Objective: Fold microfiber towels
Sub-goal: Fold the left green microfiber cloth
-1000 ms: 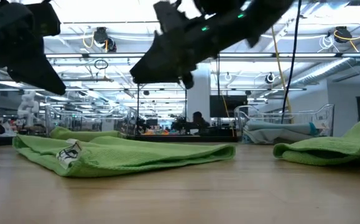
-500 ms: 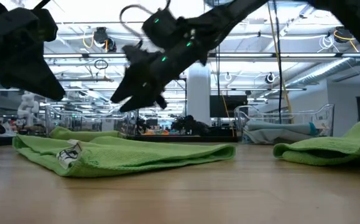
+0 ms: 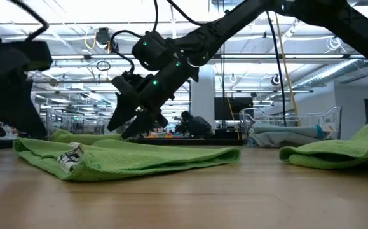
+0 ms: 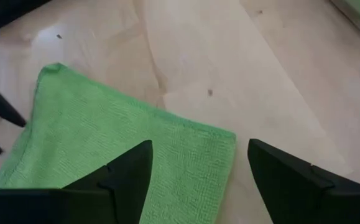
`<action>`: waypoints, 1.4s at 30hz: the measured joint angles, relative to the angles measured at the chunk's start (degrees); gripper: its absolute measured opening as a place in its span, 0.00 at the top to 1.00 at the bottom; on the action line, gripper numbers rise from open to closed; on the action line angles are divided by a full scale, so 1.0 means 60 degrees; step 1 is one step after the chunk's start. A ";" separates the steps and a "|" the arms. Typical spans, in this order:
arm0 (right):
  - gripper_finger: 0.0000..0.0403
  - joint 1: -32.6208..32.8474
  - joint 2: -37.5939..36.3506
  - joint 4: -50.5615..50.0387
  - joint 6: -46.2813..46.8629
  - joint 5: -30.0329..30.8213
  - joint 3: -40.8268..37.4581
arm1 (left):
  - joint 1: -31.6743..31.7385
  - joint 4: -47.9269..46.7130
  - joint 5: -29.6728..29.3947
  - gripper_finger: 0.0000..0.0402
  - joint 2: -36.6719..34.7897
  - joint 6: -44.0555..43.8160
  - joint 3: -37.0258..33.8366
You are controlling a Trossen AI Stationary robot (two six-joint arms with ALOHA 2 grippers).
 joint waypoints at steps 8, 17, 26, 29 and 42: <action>0.37 -0.0127 0.0415 0.0231 0.0428 0.0000 -0.0005 | 0.0004 -0.0441 0.0389 0.70 0.0850 -0.0619 0.0000; 0.38 -0.0107 0.0575 0.0333 0.0433 -0.0629 0.0007 | 0.0007 -0.0523 0.0530 0.70 0.0880 -0.0675 0.0000; 0.56 -0.0013 0.0622 0.0711 0.0642 -0.1626 -0.0015 | 0.0007 -0.0614 0.0428 0.70 0.0880 -0.0660 0.0000; 0.65 0.0021 0.0622 0.0719 0.0562 -0.1404 -0.0016 | 0.0007 -0.0651 0.0323 0.70 0.0880 -0.0660 0.0000; 0.98 -0.0019 0.0622 0.1643 -0.0546 -0.1326 -0.0554 | 0.0007 -0.0657 0.0217 0.70 0.0646 -0.0867 0.0000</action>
